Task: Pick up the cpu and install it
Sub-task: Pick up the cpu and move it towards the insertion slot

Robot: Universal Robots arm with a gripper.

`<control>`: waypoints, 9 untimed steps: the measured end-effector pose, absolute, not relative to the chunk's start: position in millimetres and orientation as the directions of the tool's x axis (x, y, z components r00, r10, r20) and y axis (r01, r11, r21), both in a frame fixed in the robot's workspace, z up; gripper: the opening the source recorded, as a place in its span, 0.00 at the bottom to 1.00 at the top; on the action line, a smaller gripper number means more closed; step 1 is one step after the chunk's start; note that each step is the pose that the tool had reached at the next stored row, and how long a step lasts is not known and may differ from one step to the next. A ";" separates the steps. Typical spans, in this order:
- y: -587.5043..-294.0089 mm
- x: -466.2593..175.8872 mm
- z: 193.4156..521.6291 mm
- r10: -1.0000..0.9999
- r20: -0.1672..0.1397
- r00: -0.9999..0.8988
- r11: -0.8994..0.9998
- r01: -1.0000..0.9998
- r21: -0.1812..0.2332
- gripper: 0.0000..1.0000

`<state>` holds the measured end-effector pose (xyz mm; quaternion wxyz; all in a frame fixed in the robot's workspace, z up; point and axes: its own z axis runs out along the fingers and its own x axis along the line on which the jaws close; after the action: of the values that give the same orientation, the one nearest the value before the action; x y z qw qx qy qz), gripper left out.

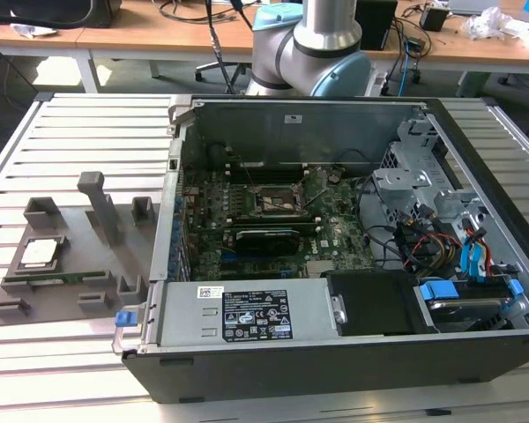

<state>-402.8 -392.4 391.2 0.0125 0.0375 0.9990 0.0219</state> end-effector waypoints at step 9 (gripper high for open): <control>-392.3 -403.2 391.2 0.075 -0.024 -0.997 0.996 0.074 0.041 0.60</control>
<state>-403.2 -392.3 391.2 0.0126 0.0375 0.9990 0.0202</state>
